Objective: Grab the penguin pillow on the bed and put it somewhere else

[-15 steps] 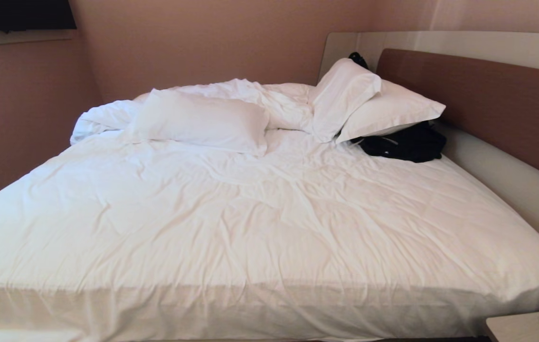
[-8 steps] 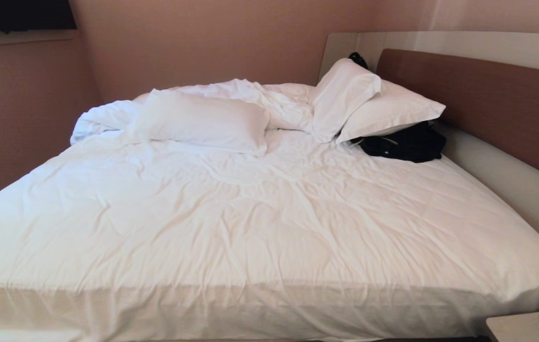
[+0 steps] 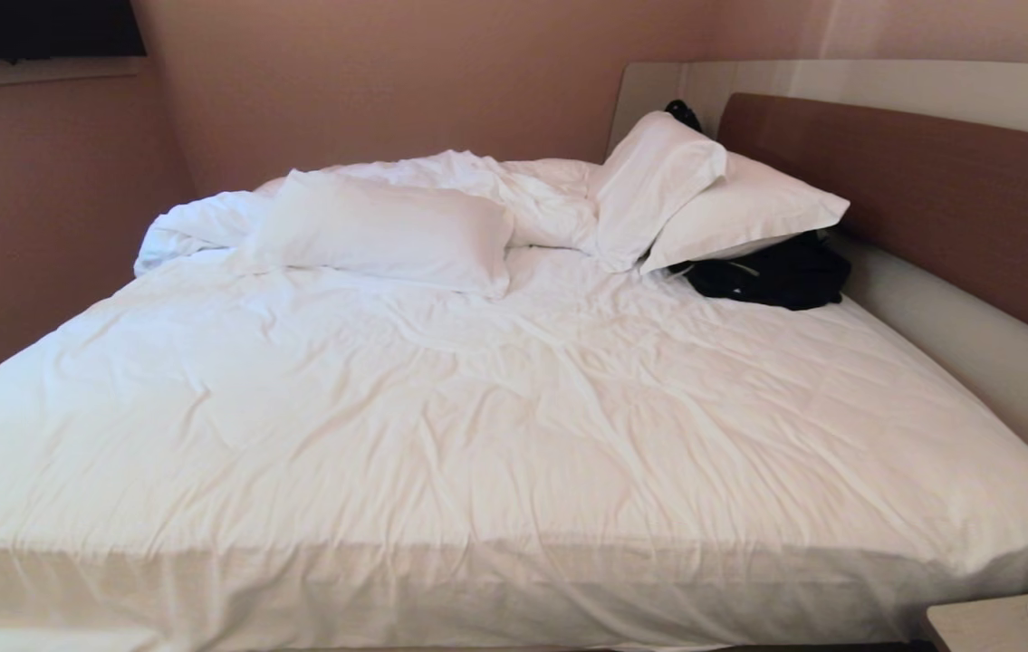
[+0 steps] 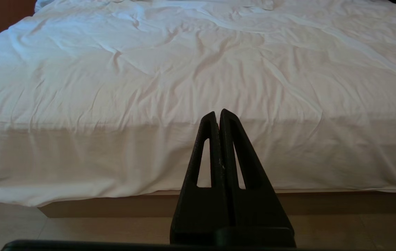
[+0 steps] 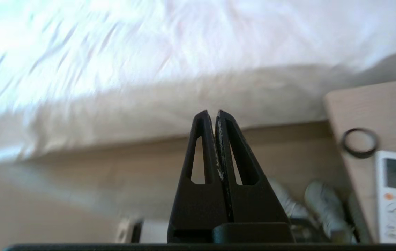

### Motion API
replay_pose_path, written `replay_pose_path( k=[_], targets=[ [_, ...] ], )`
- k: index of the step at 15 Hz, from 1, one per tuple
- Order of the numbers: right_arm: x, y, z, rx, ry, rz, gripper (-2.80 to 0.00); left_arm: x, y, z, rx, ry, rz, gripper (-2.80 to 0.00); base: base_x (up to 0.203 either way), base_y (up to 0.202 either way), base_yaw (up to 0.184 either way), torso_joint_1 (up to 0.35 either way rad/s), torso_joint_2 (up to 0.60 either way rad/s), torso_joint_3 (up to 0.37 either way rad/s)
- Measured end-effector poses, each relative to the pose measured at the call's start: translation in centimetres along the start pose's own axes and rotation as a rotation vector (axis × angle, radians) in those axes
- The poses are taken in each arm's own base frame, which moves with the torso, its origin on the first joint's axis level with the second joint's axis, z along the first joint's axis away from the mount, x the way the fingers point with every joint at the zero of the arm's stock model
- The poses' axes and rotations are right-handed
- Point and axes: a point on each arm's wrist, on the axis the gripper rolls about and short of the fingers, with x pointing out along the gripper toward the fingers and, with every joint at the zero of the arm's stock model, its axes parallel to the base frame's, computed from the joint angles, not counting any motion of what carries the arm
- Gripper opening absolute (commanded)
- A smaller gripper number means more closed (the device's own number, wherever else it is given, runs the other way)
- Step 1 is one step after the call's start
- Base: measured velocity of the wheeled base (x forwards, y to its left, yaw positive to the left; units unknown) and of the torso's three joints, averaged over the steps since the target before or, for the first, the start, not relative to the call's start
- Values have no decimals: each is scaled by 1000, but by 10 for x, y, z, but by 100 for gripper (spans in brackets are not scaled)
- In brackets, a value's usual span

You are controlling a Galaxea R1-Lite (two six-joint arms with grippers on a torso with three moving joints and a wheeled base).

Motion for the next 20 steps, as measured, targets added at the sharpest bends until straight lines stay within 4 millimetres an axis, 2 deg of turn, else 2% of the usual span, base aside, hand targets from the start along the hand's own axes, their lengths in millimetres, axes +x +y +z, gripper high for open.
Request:
replay_pose_path(
  k=[5,10,16,20],
  targets=[
    [12,-11,-21,-30,-187,-132,-280,0,0,0,0,0,-1,-280,0,0,0,0,0,0],
    [13,-13,-20,-88,-352,-173,-280,0,0,0,0,0,0,-280,0,0,0,0,0,0],
    [38,-20,-35,-179,-383,-179,-280,0,0,0,0,0,0,-280,0,0,0,0,0,0],
    [47,-22,-41,-251,-402,-154,-280,0,0,0,0,-1,0,-280,0,0,0,0,0,0]
  ],
)
